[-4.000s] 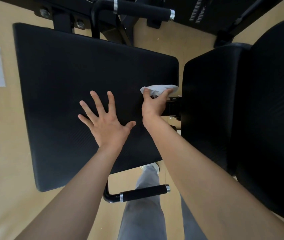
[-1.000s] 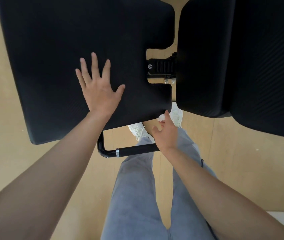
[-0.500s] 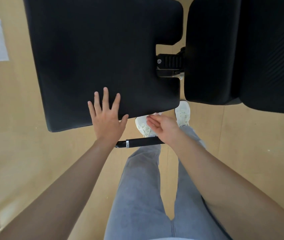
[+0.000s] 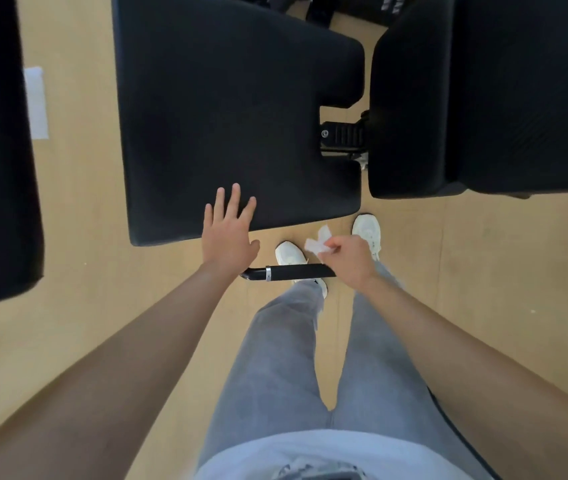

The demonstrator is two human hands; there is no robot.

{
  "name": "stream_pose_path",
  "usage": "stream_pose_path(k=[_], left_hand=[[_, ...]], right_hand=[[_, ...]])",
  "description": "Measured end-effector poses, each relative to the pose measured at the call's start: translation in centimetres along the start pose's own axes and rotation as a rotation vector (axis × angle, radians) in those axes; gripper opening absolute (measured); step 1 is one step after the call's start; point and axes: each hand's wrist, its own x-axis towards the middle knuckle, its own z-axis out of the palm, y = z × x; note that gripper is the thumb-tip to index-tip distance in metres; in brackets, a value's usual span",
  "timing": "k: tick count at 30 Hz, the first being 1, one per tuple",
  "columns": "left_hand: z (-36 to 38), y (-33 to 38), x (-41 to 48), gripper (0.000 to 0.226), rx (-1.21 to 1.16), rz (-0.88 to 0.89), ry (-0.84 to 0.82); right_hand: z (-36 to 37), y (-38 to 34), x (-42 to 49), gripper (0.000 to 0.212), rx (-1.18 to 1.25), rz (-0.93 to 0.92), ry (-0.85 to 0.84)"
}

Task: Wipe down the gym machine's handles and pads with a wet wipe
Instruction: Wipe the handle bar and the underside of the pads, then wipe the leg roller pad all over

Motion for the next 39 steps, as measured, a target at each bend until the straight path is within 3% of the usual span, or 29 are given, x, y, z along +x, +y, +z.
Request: stream_pose_path(k=[3,7,12,15,17,20,24,27,31,34,39], left_hand=[[0.4,-0.2,-0.1,0.089,0.020,0.017,-0.001],[0.6,-0.8,-0.1,0.091,0.017,0.041,0.002],[1.0,-0.6,0.1,0.090,0.006,0.031,0.018],[0.7,-0.3,0.0,0.089,0.013,0.028,-0.004],[0.1,-0.1,0.1,0.087,-0.009,0.021,-0.043],[-1.7,0.2,-0.1,0.072,-0.167,-0.026,-0.120],[-5.0,1.3,-2.0,0.046,-0.669,-0.099,-0.200],[-7.9,2.3,-4.9,0.038,-1.021,-0.136,-0.226],[-12.1,4.2,-9.5,0.031,-1.377,-0.123,-0.147],[-14.4,6.1,-12.8,0.034,-1.570,-0.142,-0.039],[-16.8,7.2,-17.1,0.027,-1.619,-0.245,0.122]], right_hand=[[3.3,-0.1,-1.3,0.012,-0.119,-0.168,-0.171],[5.3,-0.6,-1.7,0.024,-0.209,-0.376,-0.166],[1.6,3.6,-0.5,0.025,-0.435,-0.246,-0.069],[-1.2,4.2,0.0,0.022,-0.682,-0.090,-0.085],[-2.2,3.0,-0.1,0.020,-0.721,-0.011,-0.095],[-2.5,0.7,-0.5,0.023,-0.472,-0.001,-0.055],[-3.7,-3.7,-3.4,0.025,0.150,0.008,-0.076],[-5.4,-6.3,-6.0,0.018,0.431,0.008,-0.115],[-8.4,-8.5,-9.2,0.020,0.580,-0.028,-0.180],[-10.3,-10.1,-11.5,0.022,0.563,-0.089,-0.236],[-12.2,-12.9,-14.5,0.023,0.487,-0.198,-0.372]])
